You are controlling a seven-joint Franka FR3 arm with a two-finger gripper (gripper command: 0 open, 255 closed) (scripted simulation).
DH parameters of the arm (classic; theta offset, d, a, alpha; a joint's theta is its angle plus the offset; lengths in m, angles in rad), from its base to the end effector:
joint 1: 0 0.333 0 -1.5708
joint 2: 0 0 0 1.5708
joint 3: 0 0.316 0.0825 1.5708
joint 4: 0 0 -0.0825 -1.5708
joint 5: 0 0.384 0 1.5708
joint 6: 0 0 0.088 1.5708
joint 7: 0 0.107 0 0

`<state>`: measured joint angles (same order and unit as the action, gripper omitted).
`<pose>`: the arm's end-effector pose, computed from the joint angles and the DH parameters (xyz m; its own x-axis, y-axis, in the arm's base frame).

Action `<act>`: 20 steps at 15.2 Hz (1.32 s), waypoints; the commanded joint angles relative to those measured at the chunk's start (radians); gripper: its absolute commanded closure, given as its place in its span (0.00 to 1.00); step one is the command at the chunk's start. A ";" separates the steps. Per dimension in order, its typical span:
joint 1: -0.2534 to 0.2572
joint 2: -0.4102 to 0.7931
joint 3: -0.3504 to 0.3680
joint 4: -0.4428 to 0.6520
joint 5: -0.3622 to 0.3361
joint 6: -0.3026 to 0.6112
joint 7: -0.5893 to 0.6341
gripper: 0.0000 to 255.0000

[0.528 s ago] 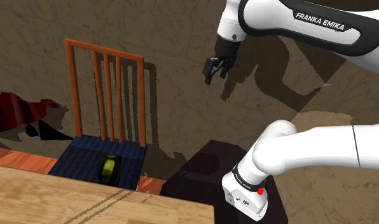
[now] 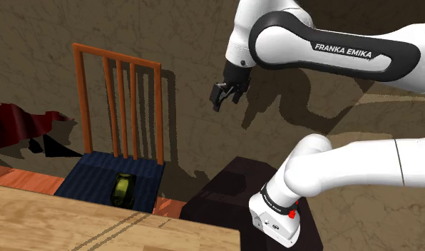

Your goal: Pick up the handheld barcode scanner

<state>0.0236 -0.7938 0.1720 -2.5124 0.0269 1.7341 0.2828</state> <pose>0.3085 0.0718 0.5287 0.9896 -0.1397 0.0348 -0.1423 -0.9858 0.0894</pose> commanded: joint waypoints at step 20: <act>-0.013 0.520 0.523 -0.033 0.040 0.599 0.616 0.00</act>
<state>0.0244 -0.3234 0.6582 -2.5627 0.0932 2.3013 0.8466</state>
